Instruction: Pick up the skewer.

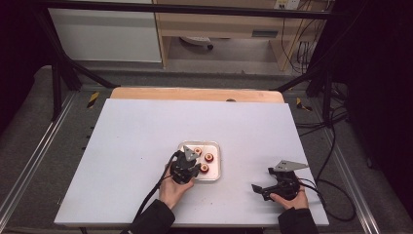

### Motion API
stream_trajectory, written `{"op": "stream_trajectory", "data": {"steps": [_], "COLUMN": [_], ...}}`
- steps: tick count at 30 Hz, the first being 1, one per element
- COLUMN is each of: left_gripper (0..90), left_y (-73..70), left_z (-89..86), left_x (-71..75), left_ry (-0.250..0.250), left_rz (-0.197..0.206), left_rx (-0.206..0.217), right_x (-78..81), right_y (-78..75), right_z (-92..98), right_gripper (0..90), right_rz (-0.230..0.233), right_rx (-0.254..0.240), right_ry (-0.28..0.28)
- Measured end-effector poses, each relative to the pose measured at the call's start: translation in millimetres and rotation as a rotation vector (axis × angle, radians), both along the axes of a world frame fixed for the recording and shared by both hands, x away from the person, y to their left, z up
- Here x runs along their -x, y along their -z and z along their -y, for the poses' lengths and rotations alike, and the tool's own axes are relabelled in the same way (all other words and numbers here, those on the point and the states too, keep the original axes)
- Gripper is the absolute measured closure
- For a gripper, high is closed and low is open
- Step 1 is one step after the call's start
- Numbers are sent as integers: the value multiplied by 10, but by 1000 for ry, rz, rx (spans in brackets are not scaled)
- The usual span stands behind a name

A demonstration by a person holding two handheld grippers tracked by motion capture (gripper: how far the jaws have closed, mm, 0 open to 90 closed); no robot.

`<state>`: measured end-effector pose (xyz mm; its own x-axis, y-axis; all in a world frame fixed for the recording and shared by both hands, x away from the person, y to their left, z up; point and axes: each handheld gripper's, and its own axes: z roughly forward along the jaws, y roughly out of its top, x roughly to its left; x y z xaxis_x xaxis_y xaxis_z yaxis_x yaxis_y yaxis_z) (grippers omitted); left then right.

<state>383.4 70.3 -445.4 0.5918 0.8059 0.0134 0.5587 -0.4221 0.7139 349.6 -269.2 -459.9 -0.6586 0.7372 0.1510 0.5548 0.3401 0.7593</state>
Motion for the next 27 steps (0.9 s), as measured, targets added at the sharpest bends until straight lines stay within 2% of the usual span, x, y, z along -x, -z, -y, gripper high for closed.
{"op": "stream_trajectory", "data": {"steps": [4, 12, 15, 21, 27], "left_gripper": [799, 878, 881, 886, 887], "left_y": [16, 39, 46, 44, -52], "left_z": [6, 0, -14, -61, -147], "left_x": [1, 20, 27, 42, 70], "left_ry": [-12, -61, -73, -71, -46], "left_rz": [-2, 2, 4, 23, 43], "left_rx": [4, 40, 52, 72, 92], "right_x": [1, -2, -1, -2, 2], "right_y": [-1, 3, 2, 3, -5], "right_z": [-2, -3, -4, -8, -20], "right_gripper": [9, 8, 9, 8, 8], "right_rz": [-3, -2, -4, 0, 5], "right_rx": [-2, 5, 3, 7, 5], "right_ry": [0, -4, -3, -4, -5]}}
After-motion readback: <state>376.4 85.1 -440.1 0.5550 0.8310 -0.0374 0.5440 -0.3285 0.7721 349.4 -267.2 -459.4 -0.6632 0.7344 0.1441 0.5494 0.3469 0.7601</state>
